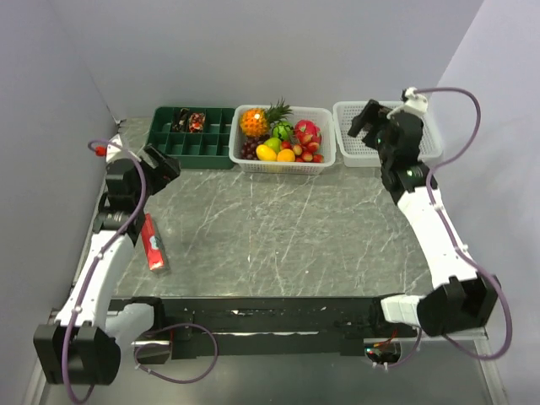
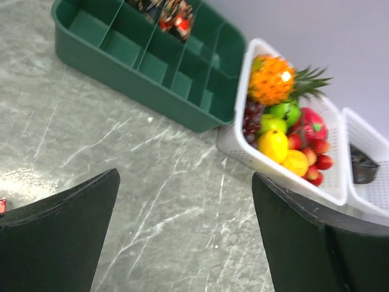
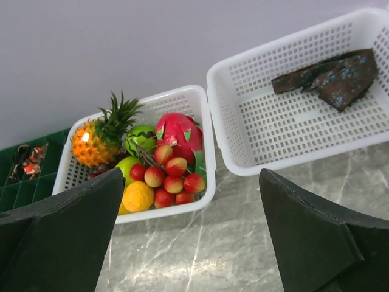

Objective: Roll the ties
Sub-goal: Pick up the tie at the center of the board.

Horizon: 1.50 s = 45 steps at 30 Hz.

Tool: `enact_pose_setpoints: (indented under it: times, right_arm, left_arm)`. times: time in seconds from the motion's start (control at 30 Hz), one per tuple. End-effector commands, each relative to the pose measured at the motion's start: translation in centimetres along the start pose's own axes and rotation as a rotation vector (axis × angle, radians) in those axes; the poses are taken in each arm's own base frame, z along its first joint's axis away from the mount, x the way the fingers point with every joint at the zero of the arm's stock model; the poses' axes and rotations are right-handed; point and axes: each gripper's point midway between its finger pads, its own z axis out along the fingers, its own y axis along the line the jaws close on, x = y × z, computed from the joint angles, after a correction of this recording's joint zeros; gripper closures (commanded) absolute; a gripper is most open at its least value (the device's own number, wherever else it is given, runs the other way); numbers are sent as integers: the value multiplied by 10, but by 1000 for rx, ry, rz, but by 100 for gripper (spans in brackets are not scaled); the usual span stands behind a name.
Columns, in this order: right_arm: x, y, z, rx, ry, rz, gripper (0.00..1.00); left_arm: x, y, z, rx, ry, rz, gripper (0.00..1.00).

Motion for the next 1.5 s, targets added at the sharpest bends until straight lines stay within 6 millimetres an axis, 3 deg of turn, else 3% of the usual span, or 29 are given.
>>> enact_pose_setpoints:
  times: [0.0,0.03,0.07,0.1,0.13,0.17,0.2,0.23,0.3,0.33,0.37,0.4,0.43,0.47,0.5,0.53,0.57,0.6,0.7,0.9,1.03,1.3,1.47]
  right_arm:
    - [-15,5,21,35,67,26,1]
    - [-5,-2,37,70,113,15,1]
    - [-28,2,42,72,81,16,1]
    - [-30,-2,49,95,89,8,1]
    - [-15,-18,65,143,150,5,1]
    - [-27,-19,71,144,132,18,1]
    - [-25,-22,78,141,152,49,1]
    - [-10,-43,94,187,199,72,1]
    - [-16,-61,108,212,207,129,1]
    - [8,-86,124,267,279,141,1]
    - [-7,-88,132,267,255,150,1]
    - [-5,-96,141,281,267,153,1]
    - [24,-111,155,320,343,156,1]
    - [8,-117,164,330,308,168,1]
    - [12,-124,171,349,313,176,1]
    - [30,-137,184,376,344,179,1]
    - [26,-142,190,378,330,185,1]
    - [41,-150,200,387,353,185,1]
    - [52,-173,215,432,337,184,1]
    - [74,-211,240,479,333,229,2]
    - [85,-231,252,510,313,241,2]
    - [103,-259,268,568,275,262,3]
    - [103,-267,273,593,215,284,4]
  left_arm:
    - [3,13,17,-115,76,9,4]
    - [-6,4,19,-105,82,21,4]
    - [12,14,26,-145,175,51,4]
    - [15,14,31,-148,210,71,4]
    - [6,6,34,-138,217,79,4]
    - [21,13,42,-167,284,71,4]
    - [17,9,46,-164,287,67,4]
    - [25,14,54,-186,314,53,4]
    - [29,18,61,-217,338,43,4]
    - [37,24,68,-238,371,44,4]
    - [41,27,70,-251,392,52,4]
    - [42,28,70,-269,417,60,4]
    - [51,34,74,-290,451,59,4]
    - [51,44,76,-340,444,67,4]
    - [54,48,76,-364,456,65,4]
    - [62,53,80,-381,480,66,4]
    - [67,53,81,-372,506,64,4]
    - [70,53,82,-365,523,67,4]
    - [84,54,85,-339,571,71,4]
    - [90,40,91,-246,585,50,3]
    - [103,45,94,-250,627,38,4]
    - [120,48,98,-232,675,26,3]
    - [123,48,101,-225,675,18,2]
